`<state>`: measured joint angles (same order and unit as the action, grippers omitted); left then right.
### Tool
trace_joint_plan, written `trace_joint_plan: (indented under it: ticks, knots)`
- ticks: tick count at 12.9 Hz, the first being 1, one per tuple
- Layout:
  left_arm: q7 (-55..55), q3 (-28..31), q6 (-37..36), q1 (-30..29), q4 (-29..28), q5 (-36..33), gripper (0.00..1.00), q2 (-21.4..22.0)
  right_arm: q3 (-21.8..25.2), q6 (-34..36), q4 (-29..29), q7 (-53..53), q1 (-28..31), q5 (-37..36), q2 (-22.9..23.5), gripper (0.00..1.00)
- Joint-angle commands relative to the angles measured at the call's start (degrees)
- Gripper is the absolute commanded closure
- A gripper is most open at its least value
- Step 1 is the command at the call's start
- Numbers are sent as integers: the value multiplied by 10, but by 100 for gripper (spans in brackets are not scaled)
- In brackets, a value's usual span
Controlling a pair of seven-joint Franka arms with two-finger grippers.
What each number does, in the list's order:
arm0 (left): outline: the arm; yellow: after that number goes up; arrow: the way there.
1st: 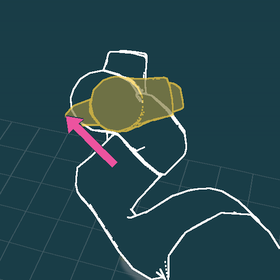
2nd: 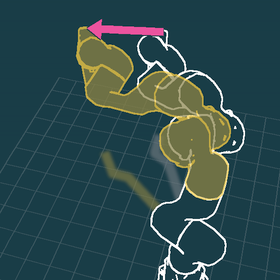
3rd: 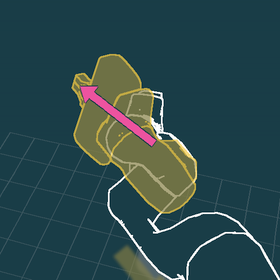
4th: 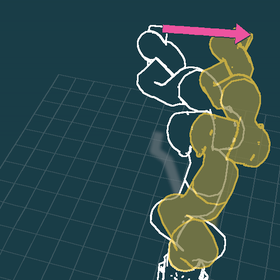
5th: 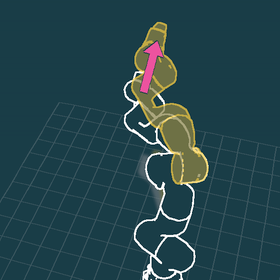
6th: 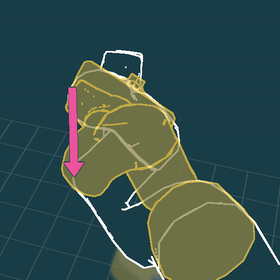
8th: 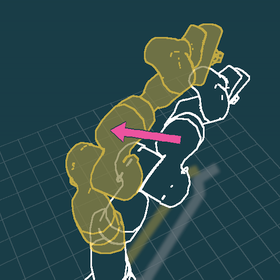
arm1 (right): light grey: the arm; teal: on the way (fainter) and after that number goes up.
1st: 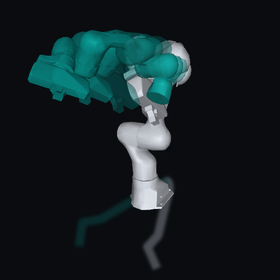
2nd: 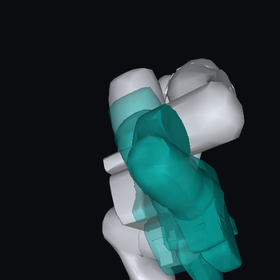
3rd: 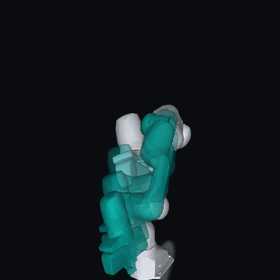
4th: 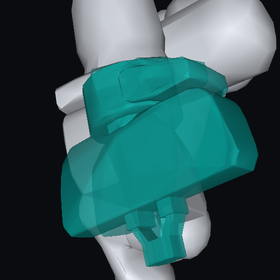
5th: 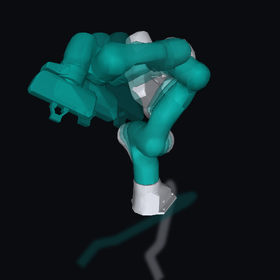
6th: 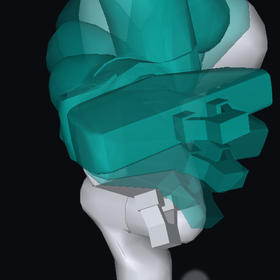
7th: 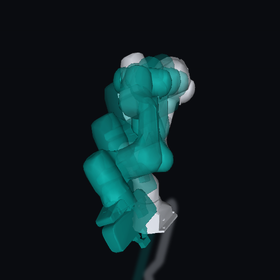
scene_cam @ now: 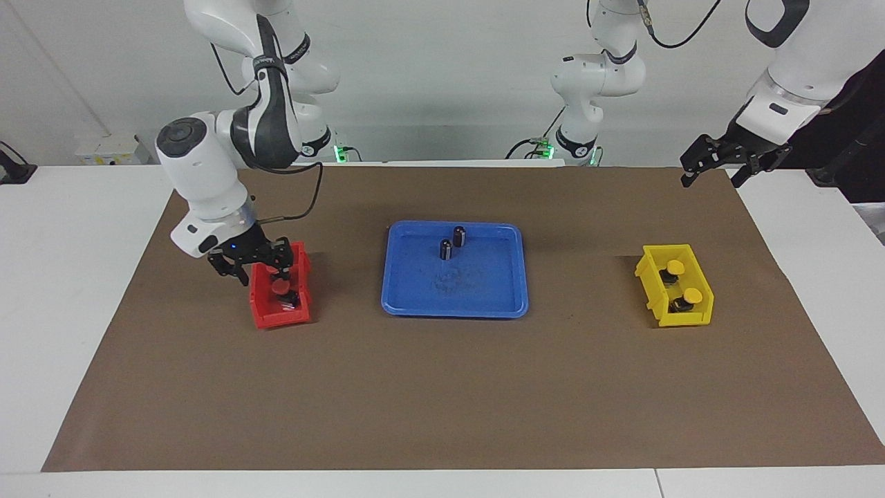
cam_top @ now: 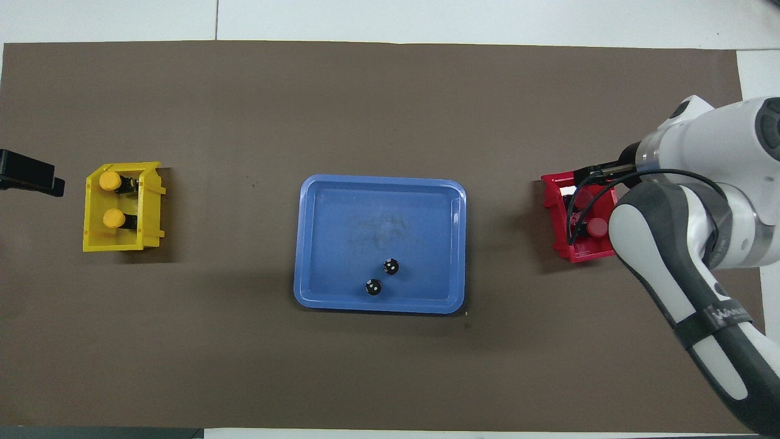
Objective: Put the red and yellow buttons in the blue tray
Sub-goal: 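Reach the right gripper into the red crate and grasp a red button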
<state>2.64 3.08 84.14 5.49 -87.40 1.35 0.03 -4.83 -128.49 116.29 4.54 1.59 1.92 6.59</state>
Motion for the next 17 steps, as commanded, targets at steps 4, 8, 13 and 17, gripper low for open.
trace_joint_plan:
  ticks: [4, 8, 13, 17]
  knots:
    - [-6, -1, -4, 1, -12, -11, 0, 14, -1, -50, 58, -1, 2, 12, -16, 32]
    - [-8, 0, -5, 0, -29, -11, 0, 22, -1, -66, 60, 27, 5, 11, -1, 37]
    - [-15, 0, 2, -1, -61, -11, 0, 40, -1, -72, 67, 56, 8, 12, 4, 37]
    - [-15, 0, 2, -1, -58, -11, 0, 39, -1, -104, 95, 57, 8, 12, -2, 42]
